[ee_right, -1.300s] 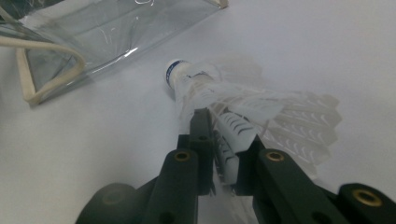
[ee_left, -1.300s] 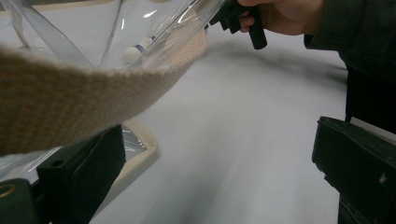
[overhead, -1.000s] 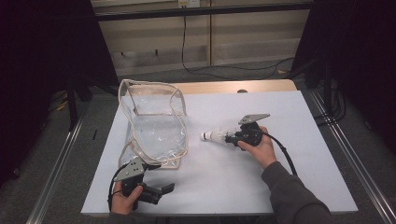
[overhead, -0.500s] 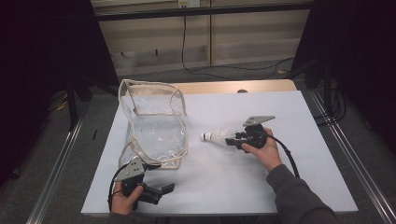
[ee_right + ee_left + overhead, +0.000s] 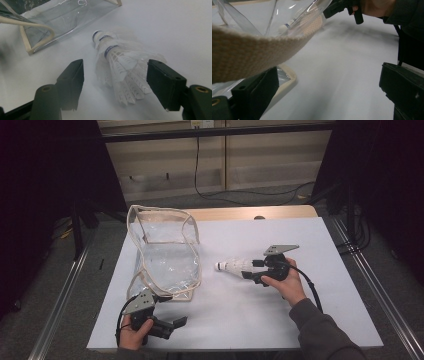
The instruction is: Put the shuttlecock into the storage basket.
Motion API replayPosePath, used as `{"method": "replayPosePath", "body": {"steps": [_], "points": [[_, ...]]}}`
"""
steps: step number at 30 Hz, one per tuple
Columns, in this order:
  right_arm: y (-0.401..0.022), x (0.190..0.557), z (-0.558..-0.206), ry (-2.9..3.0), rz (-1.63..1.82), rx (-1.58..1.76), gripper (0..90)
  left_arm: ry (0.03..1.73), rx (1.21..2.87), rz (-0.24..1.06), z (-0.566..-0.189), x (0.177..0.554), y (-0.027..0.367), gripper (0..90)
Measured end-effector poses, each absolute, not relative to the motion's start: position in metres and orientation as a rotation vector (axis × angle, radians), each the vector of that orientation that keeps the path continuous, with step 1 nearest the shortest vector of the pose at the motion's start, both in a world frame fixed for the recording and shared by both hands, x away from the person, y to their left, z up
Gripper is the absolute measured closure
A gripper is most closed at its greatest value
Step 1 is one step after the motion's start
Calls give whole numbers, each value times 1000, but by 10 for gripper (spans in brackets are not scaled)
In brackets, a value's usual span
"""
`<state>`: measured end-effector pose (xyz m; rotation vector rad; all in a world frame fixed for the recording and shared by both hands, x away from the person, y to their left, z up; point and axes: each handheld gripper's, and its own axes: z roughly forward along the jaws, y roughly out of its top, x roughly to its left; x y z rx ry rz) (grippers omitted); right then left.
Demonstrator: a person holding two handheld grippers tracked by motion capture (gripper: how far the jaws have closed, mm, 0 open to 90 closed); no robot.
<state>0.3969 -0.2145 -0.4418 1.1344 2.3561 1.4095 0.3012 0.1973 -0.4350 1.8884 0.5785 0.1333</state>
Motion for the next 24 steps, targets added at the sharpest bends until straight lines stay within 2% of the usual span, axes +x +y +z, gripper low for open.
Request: {"method": "replayPosePath", "body": {"steps": [3, 12, 24], "points": [[-214, 396, -441, 2354, 1413, 1147, 229, 579, 1889, 134, -435, 301, 197, 25], [-214, 394, -443, 2353, 1413, 1166, 117, 579, 1888, 133, -435, 301, 197, 25], [-209, 394, -447, 2381, 1415, 1158, 98, 580, 1889, 134, -435, 301, 197, 25]]}}
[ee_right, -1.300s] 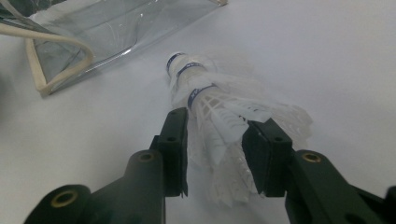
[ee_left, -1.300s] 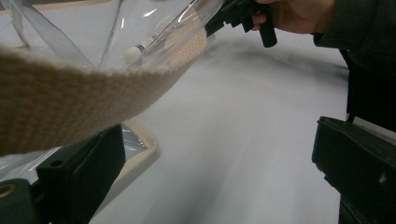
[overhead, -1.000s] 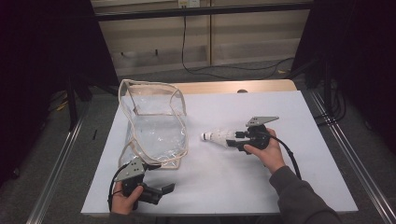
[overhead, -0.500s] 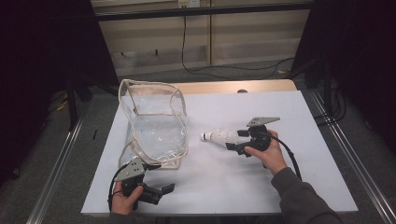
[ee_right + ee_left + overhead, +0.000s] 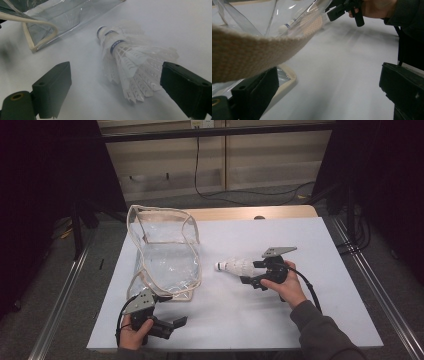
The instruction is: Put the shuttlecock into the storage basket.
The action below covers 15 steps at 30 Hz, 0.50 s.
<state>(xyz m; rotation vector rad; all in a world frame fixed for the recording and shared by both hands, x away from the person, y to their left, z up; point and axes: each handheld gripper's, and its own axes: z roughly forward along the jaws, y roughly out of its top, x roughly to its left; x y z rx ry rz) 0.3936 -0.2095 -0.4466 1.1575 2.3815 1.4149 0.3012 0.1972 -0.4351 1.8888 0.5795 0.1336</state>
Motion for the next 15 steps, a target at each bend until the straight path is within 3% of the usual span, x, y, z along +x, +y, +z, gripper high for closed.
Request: {"method": "replayPosePath", "body": {"steps": [15], "points": [[-198, 397, -450, 2387, 1436, 1155, 107, 579, 1888, 132, -435, 301, 197, 25]]}}
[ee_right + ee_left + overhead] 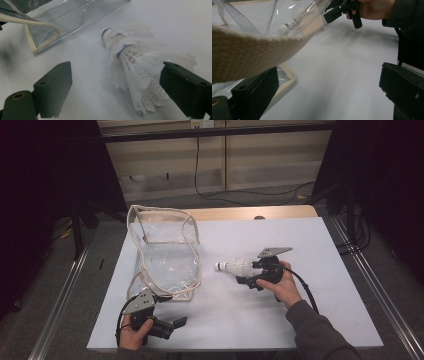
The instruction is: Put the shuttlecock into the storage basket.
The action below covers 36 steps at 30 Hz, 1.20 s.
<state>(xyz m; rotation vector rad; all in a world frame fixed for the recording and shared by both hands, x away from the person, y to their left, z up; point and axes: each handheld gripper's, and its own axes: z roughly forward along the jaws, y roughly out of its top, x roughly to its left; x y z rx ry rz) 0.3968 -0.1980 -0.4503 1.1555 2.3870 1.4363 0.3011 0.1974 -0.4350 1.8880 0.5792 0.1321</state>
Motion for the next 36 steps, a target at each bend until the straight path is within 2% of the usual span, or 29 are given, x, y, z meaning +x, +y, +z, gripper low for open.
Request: {"method": "replayPosePath", "body": {"steps": [9, 18, 30, 36], "points": [[-192, 400, -453, 2387, 1427, 1160, 158, 578, 1887, 130, -435, 301, 197, 25], [-188, 400, -453, 2368, 1413, 1173, 269, 579, 1886, 130, -435, 301, 197, 26], [-181, 401, -455, 2359, 1399, 1175, 355, 577, 1887, 129, -435, 301, 198, 27], [-180, 403, -454, 2317, 1399, 1188, 428, 578, 1887, 129, -435, 301, 198, 27]]}}
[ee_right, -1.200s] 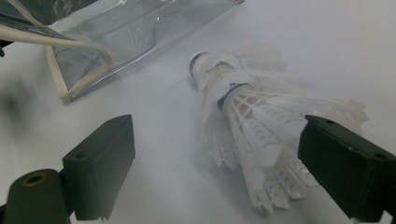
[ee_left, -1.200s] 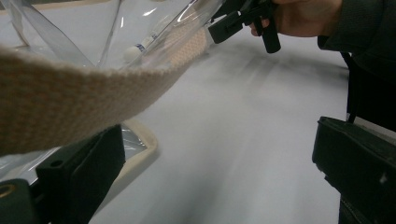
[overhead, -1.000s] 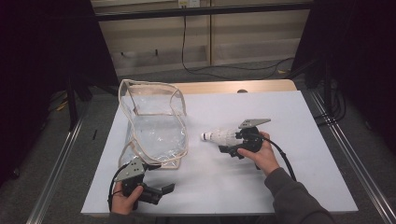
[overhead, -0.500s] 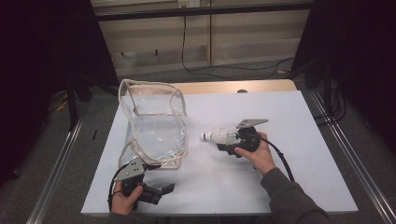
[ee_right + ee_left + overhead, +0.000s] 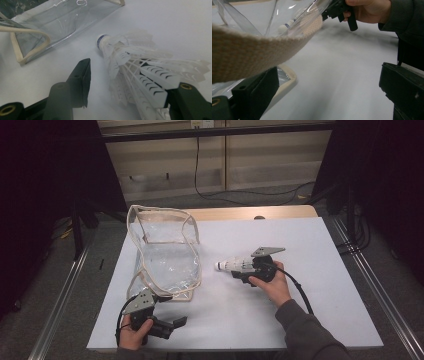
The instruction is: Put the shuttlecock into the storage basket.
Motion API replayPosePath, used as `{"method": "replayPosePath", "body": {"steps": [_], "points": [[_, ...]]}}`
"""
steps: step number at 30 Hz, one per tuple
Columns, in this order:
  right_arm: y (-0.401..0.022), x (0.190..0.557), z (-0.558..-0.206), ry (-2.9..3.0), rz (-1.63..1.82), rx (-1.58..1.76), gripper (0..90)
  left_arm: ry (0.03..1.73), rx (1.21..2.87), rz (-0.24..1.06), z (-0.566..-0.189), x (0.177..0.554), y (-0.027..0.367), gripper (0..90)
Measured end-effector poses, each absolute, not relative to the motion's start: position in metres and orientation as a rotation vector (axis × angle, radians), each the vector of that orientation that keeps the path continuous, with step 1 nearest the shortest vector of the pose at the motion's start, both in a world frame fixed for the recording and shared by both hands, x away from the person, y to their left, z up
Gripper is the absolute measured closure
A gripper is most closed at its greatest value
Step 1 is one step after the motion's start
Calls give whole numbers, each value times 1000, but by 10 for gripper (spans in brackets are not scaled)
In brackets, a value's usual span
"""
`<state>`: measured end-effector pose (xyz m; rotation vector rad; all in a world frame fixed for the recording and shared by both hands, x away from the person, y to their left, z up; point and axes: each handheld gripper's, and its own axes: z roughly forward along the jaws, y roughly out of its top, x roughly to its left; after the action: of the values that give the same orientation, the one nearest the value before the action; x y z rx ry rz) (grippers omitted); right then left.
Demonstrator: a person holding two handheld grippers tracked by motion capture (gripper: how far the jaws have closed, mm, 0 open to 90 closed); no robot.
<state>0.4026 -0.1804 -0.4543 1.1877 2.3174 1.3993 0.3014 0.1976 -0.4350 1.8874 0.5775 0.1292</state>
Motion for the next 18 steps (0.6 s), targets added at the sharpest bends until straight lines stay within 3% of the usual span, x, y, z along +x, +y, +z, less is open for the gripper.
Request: {"method": "replayPosePath", "body": {"steps": [12, 15, 18], "points": [[-175, 406, -457, 2306, 1369, 1215, 537, 579, 1892, 132, -435, 302, 198, 28], [-174, 407, -458, 2313, 1367, 1216, 649, 578, 1893, 133, -435, 302, 198, 27], [-174, 408, -459, 2315, 1361, 1209, 703, 578, 1891, 132, -435, 302, 198, 28]]}}
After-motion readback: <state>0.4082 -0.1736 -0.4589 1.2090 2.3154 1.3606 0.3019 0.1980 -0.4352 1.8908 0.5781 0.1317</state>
